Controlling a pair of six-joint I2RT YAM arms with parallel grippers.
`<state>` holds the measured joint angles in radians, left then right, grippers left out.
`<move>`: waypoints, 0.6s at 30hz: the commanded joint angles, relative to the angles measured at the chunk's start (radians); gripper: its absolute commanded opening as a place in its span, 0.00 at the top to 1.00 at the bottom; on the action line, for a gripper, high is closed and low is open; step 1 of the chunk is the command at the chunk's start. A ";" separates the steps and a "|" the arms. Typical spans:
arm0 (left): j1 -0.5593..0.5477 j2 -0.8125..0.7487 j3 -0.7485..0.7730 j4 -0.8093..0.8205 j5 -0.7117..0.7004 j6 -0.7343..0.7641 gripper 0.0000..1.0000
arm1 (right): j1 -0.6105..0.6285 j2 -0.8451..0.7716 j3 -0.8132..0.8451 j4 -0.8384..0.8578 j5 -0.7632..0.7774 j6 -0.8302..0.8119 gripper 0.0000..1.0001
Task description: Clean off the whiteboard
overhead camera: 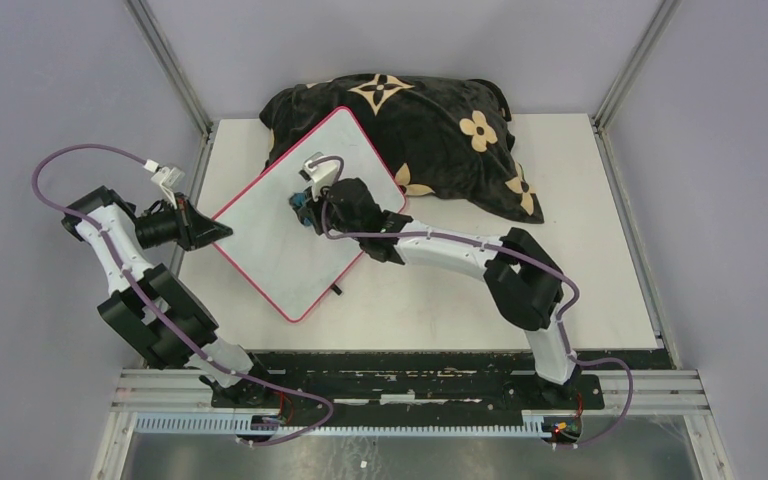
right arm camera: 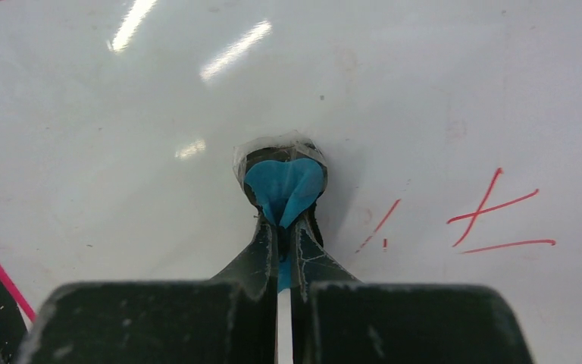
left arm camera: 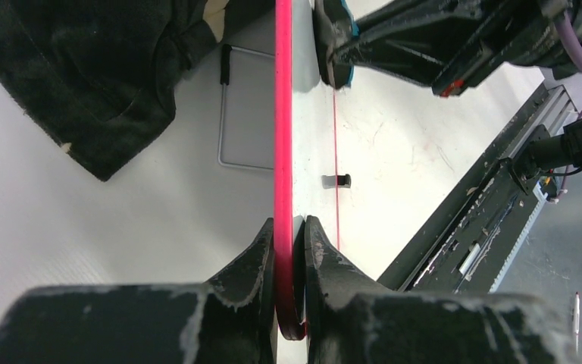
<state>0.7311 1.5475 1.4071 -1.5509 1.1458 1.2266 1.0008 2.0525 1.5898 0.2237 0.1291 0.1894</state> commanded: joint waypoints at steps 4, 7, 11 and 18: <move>-0.004 -0.014 0.026 0.088 -0.098 0.083 0.97 | -0.223 0.018 -0.039 -0.023 0.077 0.041 0.99; -0.004 -0.009 0.029 0.088 -0.094 0.081 0.97 | -0.283 0.007 -0.059 -0.025 0.081 0.050 1.00; -0.004 -0.003 0.033 0.088 -0.092 0.076 0.97 | -0.338 0.008 -0.061 -0.032 0.045 0.074 0.99; -0.006 -0.007 0.026 0.089 -0.086 0.074 0.97 | -0.293 0.002 -0.066 -0.017 -0.052 0.088 0.99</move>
<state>0.7265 1.5478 1.4071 -1.5574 1.1534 1.2186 0.6395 2.0506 1.5276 0.1974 0.1120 0.2695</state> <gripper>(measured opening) 0.189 0.034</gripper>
